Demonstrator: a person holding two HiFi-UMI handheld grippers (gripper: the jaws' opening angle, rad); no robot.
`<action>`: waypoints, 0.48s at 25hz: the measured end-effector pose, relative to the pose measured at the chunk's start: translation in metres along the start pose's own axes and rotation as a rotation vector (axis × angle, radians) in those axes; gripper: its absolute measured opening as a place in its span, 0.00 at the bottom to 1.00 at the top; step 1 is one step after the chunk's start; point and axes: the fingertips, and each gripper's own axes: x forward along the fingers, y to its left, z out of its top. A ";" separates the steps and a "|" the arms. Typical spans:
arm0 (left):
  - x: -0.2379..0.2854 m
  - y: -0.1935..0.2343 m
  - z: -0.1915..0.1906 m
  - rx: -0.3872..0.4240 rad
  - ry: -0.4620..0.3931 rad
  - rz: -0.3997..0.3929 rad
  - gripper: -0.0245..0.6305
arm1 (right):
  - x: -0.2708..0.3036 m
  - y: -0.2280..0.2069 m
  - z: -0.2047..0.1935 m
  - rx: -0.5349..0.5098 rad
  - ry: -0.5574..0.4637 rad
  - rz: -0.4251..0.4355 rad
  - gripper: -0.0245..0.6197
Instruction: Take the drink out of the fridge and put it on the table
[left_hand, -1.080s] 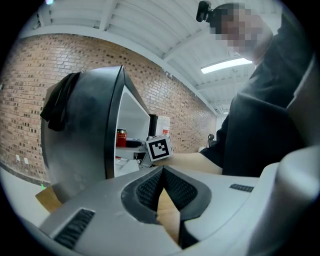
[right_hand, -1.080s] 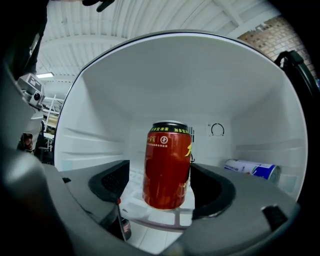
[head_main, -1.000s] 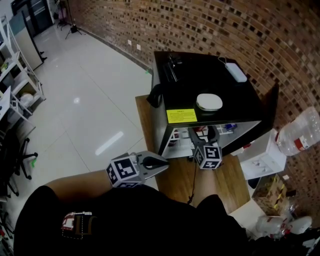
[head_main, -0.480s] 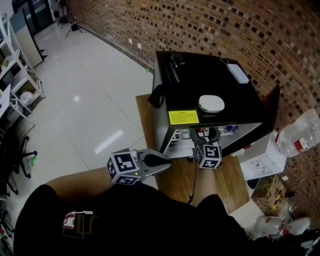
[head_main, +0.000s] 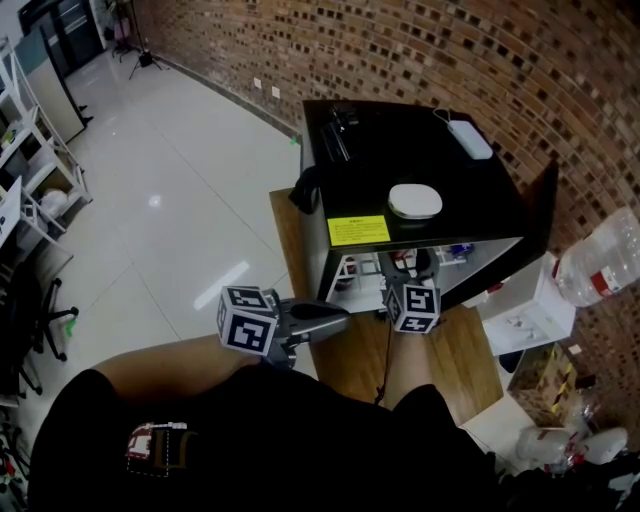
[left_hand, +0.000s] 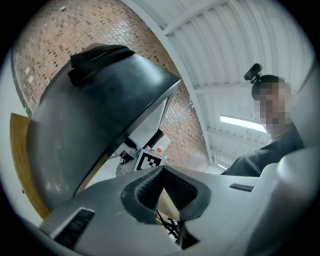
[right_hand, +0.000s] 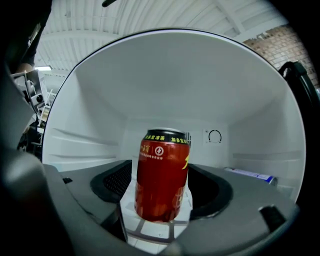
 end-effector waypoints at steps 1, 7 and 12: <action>0.001 -0.001 -0.001 -0.020 0.001 -0.007 0.03 | 0.001 0.000 0.005 -0.005 -0.012 0.001 0.56; 0.001 -0.003 -0.004 -0.089 -0.004 -0.033 0.03 | 0.017 -0.002 0.005 -0.002 0.039 0.011 0.59; -0.005 -0.003 0.004 -0.169 -0.048 -0.042 0.03 | 0.019 0.007 0.009 -0.003 0.033 0.056 0.53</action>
